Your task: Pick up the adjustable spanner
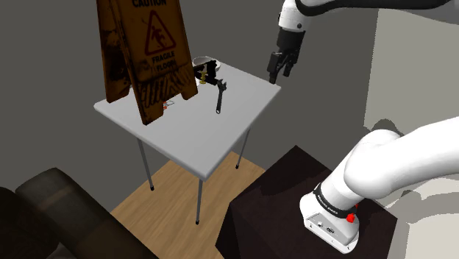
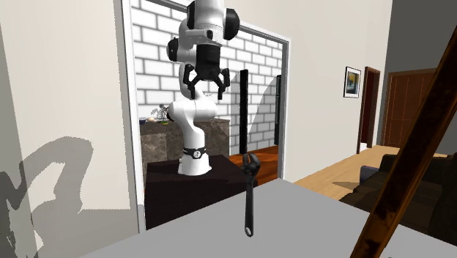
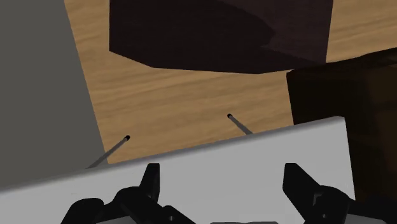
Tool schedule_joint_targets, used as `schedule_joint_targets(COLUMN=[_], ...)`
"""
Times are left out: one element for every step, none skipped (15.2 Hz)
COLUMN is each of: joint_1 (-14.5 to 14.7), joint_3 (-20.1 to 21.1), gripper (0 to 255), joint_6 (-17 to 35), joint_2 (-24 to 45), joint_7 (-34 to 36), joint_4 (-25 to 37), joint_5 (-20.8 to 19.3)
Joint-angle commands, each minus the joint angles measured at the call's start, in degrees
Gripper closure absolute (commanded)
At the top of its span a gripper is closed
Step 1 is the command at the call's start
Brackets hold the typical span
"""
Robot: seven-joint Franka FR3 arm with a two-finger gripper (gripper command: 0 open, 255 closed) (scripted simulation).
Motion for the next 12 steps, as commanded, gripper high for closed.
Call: schedule_joint_targets(joint_1=[0.43,0.60,0.76,0.91,1.05,1.17,1.28,1.39,1.48,1.57,1.65,1.71], joint_3=[-0.19,-0.27,-0.33,-0.37,-0.40,-0.41,-0.40,-0.38,-0.34,-0.29,-0.22,-0.14], gripper=[0,0,0,0,0,0,0,0,0,0,0,0], joint_6=[1.04,1.45,1.78,2.04,2.22,2.31,2.34,2.28,2.15,1.94,1.65,1.28], joint_2=[5.65,8.26,10.86,13.46,16.05,18.63,21.22,23.80,26.39,28.98,31.58,34.19], joint_7=[-1.02,-1.54,-2.06,-2.58,-3.10,-3.61,-4.11,-4.61,-5.11,-5.59,-6.07,-6.53], joint_4=[3.61,5.34,7.13,8.99,10.93,12.93,15.02,17.18,19.42,21.74,24.16,26.67], joint_5=[0.05,0.07,0.11,0.16,0.22,0.28,0.35,0.42,0.48,0.55,0.61,0.66])
